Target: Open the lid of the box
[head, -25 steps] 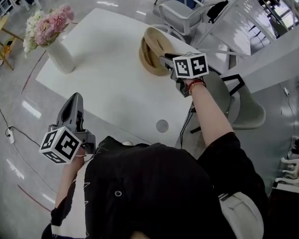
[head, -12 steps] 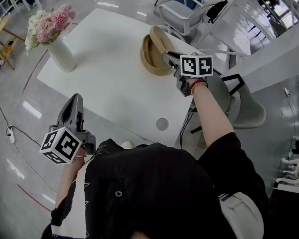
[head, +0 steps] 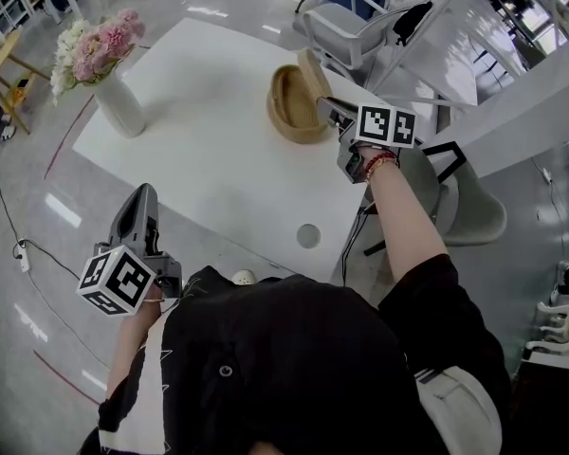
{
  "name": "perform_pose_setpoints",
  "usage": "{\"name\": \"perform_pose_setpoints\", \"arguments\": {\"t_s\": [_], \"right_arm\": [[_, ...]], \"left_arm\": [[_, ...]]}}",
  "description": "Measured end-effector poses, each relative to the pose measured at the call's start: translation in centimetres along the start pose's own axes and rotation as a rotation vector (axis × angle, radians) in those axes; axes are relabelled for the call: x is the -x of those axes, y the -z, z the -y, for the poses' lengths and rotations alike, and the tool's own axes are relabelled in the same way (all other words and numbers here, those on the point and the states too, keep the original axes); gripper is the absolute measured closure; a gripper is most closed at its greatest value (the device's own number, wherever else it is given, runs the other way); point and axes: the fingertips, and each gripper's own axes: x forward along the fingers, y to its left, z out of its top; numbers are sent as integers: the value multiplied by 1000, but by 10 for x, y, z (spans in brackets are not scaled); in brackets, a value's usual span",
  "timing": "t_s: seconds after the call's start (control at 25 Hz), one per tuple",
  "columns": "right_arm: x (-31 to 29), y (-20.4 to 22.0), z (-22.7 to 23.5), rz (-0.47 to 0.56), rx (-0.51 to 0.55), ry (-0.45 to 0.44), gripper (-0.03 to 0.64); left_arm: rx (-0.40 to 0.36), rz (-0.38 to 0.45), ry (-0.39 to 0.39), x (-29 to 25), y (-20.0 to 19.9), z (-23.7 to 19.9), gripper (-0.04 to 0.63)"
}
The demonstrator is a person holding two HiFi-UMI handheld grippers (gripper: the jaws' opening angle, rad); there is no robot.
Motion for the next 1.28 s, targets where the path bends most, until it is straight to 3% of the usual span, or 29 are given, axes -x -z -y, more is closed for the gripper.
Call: {"name": "perform_pose_setpoints", "arguments": {"t_s": [0.72, 1.28], "right_arm": [[20, -7, 14, 138, -124, 15, 520], [47, -3, 28, 219, -281, 2, 529]], "left_arm": [[3, 6, 5, 5, 2, 0, 585], [-6, -12, 27, 1, 8, 10, 585]]}}
